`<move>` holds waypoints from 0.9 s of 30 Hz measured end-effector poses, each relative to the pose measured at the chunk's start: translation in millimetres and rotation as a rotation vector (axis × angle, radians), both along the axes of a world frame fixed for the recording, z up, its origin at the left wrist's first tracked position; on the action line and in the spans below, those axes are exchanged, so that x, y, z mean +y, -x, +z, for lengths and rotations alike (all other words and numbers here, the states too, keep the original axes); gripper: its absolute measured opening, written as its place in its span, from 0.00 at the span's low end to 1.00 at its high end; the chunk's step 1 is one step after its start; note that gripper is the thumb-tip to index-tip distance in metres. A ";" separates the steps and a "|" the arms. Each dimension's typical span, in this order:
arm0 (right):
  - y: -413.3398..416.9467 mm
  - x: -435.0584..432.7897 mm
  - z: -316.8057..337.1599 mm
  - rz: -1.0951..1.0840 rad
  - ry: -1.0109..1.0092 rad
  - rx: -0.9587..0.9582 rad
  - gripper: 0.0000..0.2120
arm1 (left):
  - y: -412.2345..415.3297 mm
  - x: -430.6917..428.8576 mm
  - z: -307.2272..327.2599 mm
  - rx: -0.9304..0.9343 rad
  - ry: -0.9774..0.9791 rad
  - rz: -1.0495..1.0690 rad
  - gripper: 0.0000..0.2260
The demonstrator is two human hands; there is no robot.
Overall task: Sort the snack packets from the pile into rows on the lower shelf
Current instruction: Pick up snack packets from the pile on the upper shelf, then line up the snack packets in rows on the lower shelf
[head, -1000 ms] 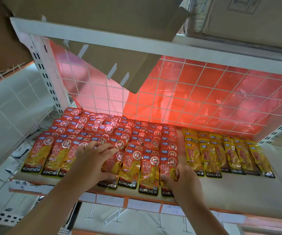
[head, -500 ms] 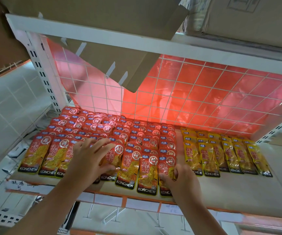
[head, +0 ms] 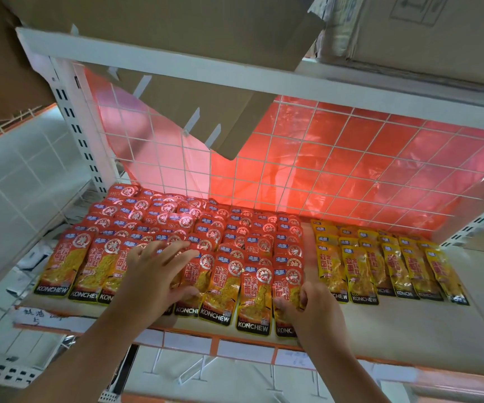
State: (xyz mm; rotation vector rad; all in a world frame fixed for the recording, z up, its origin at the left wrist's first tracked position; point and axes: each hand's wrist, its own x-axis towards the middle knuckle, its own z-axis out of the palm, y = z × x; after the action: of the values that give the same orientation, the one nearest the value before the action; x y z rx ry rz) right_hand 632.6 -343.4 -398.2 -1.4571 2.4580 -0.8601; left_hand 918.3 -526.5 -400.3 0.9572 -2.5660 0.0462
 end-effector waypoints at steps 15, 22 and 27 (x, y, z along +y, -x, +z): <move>10.6 4.3 5.7 -0.056 0.031 -0.041 0.21 | 23.3 20.6 24.8 0.155 -0.117 -0.037 0.23; 19.5 4.6 54.2 0.101 0.080 -0.062 0.13 | 63.0 41.3 57.8 0.251 -0.242 -0.128 0.16; 38.0 19.7 103.6 0.137 0.155 0.001 0.24 | 101.2 63.0 98.0 0.274 -0.280 -0.197 0.16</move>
State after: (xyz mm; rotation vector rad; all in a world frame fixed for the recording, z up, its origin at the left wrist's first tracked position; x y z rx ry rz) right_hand 594.6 -323.6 -294.7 -1.6548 2.3043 -1.0406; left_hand 817.1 -463.6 -302.3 0.7388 -2.4329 -0.4774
